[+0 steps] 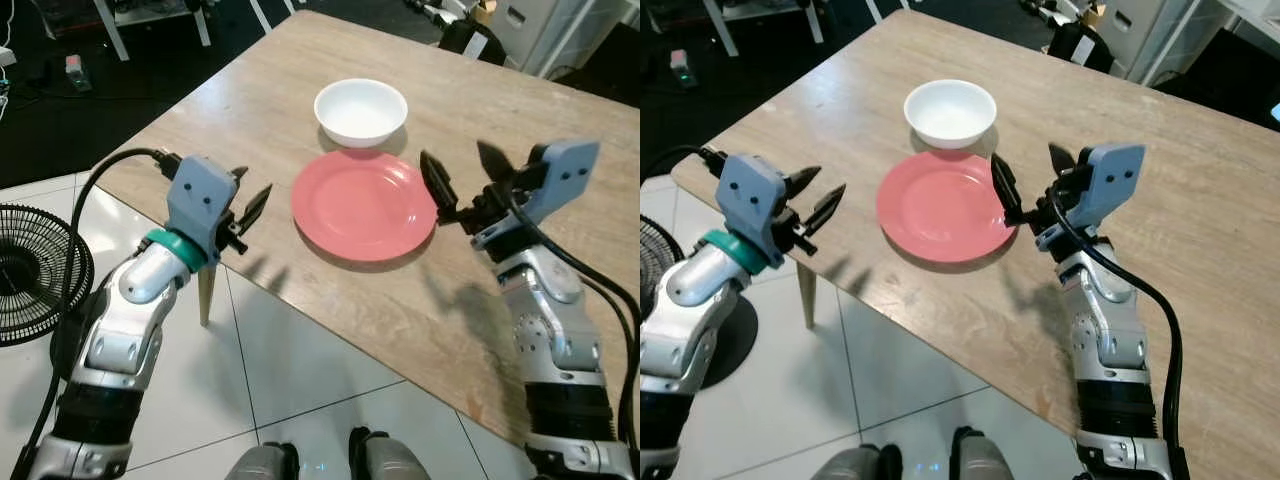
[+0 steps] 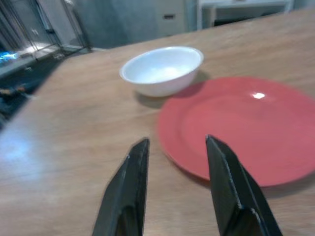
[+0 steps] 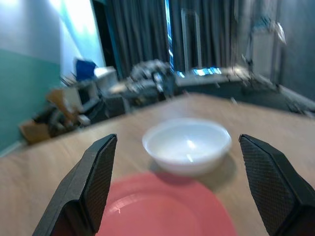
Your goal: Setting the table
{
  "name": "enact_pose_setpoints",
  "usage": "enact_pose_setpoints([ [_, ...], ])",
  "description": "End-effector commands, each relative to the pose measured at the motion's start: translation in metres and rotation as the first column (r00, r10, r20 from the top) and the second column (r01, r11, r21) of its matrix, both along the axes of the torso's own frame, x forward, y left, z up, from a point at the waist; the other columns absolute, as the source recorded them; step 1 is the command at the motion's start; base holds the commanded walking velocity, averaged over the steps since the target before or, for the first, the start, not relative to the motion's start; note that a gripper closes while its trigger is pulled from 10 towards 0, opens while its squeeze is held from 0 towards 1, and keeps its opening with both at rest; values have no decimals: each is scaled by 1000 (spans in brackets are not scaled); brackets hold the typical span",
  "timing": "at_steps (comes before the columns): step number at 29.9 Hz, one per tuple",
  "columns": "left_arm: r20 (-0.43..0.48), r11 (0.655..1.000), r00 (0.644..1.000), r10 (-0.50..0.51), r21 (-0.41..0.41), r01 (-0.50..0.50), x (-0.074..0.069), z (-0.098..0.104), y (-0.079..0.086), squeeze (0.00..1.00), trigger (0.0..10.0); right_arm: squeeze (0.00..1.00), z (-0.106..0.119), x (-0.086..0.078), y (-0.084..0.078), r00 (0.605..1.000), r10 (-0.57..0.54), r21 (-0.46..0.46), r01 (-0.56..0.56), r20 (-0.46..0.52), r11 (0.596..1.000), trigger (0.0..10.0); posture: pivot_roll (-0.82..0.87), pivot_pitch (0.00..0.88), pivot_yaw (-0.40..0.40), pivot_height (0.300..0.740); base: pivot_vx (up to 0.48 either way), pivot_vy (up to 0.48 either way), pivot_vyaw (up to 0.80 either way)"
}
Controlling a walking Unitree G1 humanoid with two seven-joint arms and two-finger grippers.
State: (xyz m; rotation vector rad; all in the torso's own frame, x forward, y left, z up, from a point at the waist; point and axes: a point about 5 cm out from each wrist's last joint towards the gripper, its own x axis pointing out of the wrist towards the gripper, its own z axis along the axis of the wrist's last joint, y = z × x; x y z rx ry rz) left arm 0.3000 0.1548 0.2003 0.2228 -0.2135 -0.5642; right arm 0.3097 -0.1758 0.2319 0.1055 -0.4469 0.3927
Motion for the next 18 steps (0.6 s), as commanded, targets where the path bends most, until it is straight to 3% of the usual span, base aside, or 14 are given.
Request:
enact_pose_setpoints([
  [1,-60,998,997,-56,-25,54,-8,-2,4,0,10000,0,4,-4,11,998,62,9,-62,13,998,10000,5,115,85,740,0,0,0],
  [2,-120,993,985,-121,-31,118,-20,-4,8,0,10000,0,8,-8,24,991,129,9,-130,31,992,10000,5,115,85,740,0,0,0],
  [7,-202,989,968,-149,-34,145,-39,-4,22,0,10000,0,-1,-18,44,977,214,-29,-213,14,977,10000,26,117,96,740,0,0,0],
  [12,-214,998,975,-57,-8,57,-37,-2,34,0,10000,0,-14,-19,50,981,191,-13,-191,-31,981,10000,35,121,101,740,0,0,0],
  [18,-130,993,984,120,-3,-121,-24,7,42,0,10000,0,-26,-18,56,993,96,-7,-96,-67,995,10000,33,129,104,740,0,0,0],
])
